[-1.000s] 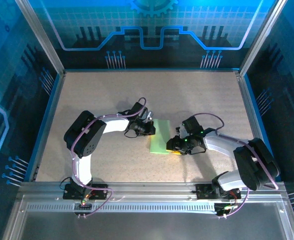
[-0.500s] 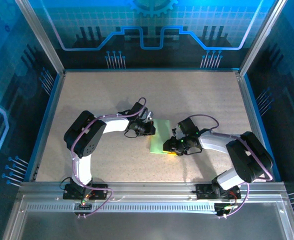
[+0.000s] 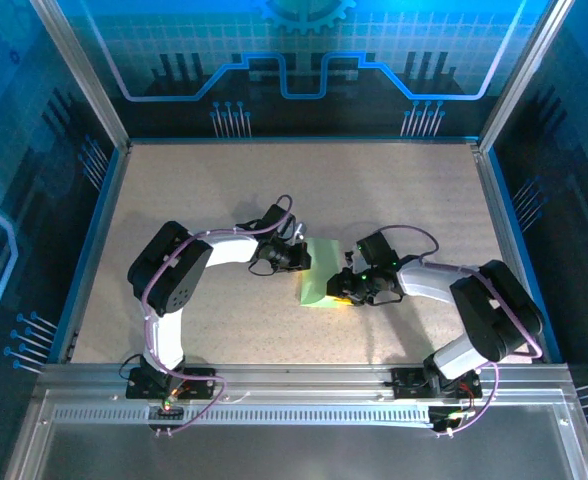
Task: Fold a paper plane with a square sheet of paper (fold left side to right side)
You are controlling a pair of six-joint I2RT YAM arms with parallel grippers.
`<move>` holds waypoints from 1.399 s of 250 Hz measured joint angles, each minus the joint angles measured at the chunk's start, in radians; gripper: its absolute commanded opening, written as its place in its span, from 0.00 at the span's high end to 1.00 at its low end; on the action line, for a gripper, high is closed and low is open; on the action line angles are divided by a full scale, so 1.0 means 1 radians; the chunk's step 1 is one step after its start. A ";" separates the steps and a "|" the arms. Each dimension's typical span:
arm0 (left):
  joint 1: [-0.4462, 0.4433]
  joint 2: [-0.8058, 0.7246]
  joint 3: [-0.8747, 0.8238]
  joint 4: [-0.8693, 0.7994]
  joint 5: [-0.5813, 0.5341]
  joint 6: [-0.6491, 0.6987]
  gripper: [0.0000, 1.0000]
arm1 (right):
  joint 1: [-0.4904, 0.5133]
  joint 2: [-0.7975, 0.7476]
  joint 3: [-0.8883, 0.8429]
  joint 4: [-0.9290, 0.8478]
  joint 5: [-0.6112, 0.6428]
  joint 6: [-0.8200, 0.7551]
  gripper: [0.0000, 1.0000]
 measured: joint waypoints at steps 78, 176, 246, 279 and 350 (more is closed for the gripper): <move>0.000 0.000 0.001 -0.003 0.000 0.002 1.00 | -0.001 -0.042 -0.031 -0.014 0.003 0.042 0.58; 0.000 0.000 0.006 -0.016 0.000 0.005 1.00 | -0.002 -0.049 -0.077 0.033 -0.006 0.090 0.64; 0.000 0.000 0.006 -0.017 0.000 0.005 1.00 | -0.010 -0.046 -0.093 0.062 -0.011 0.101 0.72; 0.000 0.000 0.006 -0.017 0.000 0.005 1.00 | -0.011 -0.045 -0.095 0.113 -0.022 0.101 0.72; 0.000 0.000 0.006 -0.017 0.000 0.005 1.00 | -0.015 -0.043 -0.096 0.166 -0.031 0.105 0.69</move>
